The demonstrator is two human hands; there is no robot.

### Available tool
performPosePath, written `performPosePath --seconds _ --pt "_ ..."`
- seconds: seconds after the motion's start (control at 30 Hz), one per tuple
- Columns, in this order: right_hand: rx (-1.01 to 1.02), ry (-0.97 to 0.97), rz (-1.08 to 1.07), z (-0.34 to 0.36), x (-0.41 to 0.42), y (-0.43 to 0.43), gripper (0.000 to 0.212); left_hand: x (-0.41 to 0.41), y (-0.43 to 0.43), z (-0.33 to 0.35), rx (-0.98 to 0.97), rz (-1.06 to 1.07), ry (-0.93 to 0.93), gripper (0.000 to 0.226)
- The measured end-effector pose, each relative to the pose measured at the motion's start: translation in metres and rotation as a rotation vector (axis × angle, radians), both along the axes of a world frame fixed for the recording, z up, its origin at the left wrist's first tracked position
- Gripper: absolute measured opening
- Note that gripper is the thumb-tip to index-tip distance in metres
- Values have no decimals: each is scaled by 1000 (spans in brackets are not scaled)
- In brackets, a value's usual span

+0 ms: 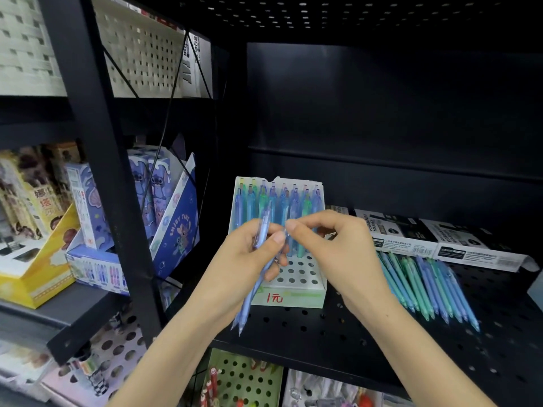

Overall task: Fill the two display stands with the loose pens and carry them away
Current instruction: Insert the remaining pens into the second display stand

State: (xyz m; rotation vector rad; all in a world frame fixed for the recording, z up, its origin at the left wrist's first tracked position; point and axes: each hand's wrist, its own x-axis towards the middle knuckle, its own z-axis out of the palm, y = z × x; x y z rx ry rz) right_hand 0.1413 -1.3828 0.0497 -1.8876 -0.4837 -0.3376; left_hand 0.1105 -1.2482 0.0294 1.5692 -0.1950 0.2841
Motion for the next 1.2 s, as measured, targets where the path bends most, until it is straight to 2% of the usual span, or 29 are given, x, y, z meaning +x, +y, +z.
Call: performPosePath --seconds 0.1,0.2,0.33,0.43,0.57,0.7,0.97,1.07,1.13,1.2 --pt "192 24 -14 8 4 -13 14 0 0 -1 109 69 -5 16" --pt "310 -58 -173 17 18 -37 14 1 7 -3 114 199 -34 16" --pt "116 -191 -395 16 36 -51 16 2 18 -7 154 298 -49 17" --pt "-64 -244 -462 13 41 -45 17 2 19 -10 190 317 -31 19" --pt "-182 -309 -459 12 44 -36 15 1 18 -11 196 298 -20 39" --pt "-324 -301 -425 10 50 -26 16 2 16 -10 67 234 16 39" --pt "-476 -259 -411 0 57 -13 12 4 8 -13 72 185 -67 22" --pt "-383 -292 -426 -1 48 -17 14 3 3 -12 60 181 -95 21" --pt "-189 -242 -276 1 31 -20 15 3 1 -11 71 177 -131 19" --pt "-63 -110 -46 4 11 -19 17 3 -2 -10 90 166 -179 20"
